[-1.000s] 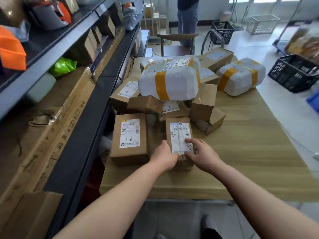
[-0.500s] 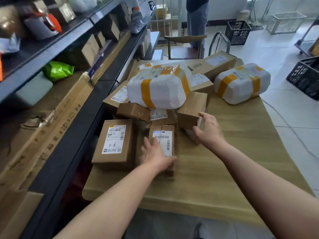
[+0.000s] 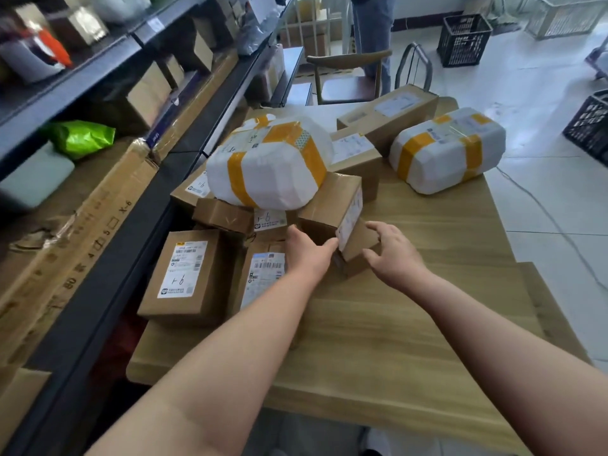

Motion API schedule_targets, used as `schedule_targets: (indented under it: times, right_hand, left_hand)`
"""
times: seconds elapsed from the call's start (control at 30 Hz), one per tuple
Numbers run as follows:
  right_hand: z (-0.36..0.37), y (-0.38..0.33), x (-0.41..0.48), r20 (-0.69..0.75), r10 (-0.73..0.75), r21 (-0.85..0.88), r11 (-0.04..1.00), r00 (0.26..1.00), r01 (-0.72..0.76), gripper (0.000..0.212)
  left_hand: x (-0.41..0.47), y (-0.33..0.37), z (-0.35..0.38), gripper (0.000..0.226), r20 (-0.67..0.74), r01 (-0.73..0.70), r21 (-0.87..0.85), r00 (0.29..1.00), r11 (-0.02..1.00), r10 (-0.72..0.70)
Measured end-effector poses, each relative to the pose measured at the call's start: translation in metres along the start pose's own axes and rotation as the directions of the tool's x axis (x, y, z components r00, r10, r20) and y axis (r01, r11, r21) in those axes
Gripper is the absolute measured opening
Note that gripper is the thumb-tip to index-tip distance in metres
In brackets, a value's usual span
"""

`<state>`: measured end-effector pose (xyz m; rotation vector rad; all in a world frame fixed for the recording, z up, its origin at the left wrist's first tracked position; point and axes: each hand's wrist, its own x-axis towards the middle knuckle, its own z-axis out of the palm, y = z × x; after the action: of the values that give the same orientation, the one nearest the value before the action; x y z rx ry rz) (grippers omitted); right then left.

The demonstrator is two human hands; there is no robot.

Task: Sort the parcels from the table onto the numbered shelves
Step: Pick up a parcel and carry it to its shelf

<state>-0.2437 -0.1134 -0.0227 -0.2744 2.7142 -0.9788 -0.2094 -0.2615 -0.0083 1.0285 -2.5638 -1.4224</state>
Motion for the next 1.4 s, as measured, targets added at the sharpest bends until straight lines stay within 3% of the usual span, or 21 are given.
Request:
schedule_targets:
  times: [0.2, 0.4, 0.5, 0.63, 1.0, 1.23, 1.4]
  right_hand:
    - [-0.009, 0.007, 0.009, 0.066, -0.071, -0.030, 0.997, 0.995, 0.073, 0.058]
    - [-0.008, 0.014, 0.009, 0.066, -0.050, -0.003, 0.999, 0.997, 0.051, 0.063]
    - [-0.008, 0.016, 0.009, 0.057, -0.045, 0.008, 0.999, 0.997, 0.044, 0.067]
    - [-0.011, 0.018, 0.012, -0.018, 0.006, 0.042, 0.999, 1.000, -0.005, 0.073]
    - [-0.011, 0.006, 0.030, 0.003, -0.029, 0.095, 0.995, 1.000, 0.029, 0.084]
    - [-0.016, -0.020, 0.035, -0.119, -0.113, 0.051, 0.991, 0.986, 0.120, 0.074]
    - [-0.009, -0.075, 0.044, -0.171, -0.263, -0.010, 0.964, 0.950, 0.265, 0.069]
  left_hand:
    - [0.014, 0.011, 0.022, 0.085, -0.034, 0.038, -0.063, 0.999, 0.997, -0.040]
    - [0.005, 0.012, 0.032, 0.046, -0.119, 0.032, -0.078, 0.992, 0.996, -0.041]
    - [-0.001, 0.015, 0.037, 0.067, -0.060, 0.091, -0.053, 0.994, 0.994, -0.094]
    - [-0.004, 0.014, 0.039, 0.071, -0.017, 0.129, -0.034, 0.991, 0.991, -0.129]
    - [-0.003, 0.012, 0.029, 0.081, 0.126, -0.021, -0.114, 0.991, 0.993, 0.035]
    - [0.001, 0.014, 0.006, 0.081, -0.036, 0.043, -0.112, 0.998, 0.993, -0.048]
    - [0.018, 0.007, -0.044, 0.071, -0.137, 0.003, -0.182, 0.990, 0.983, -0.028]
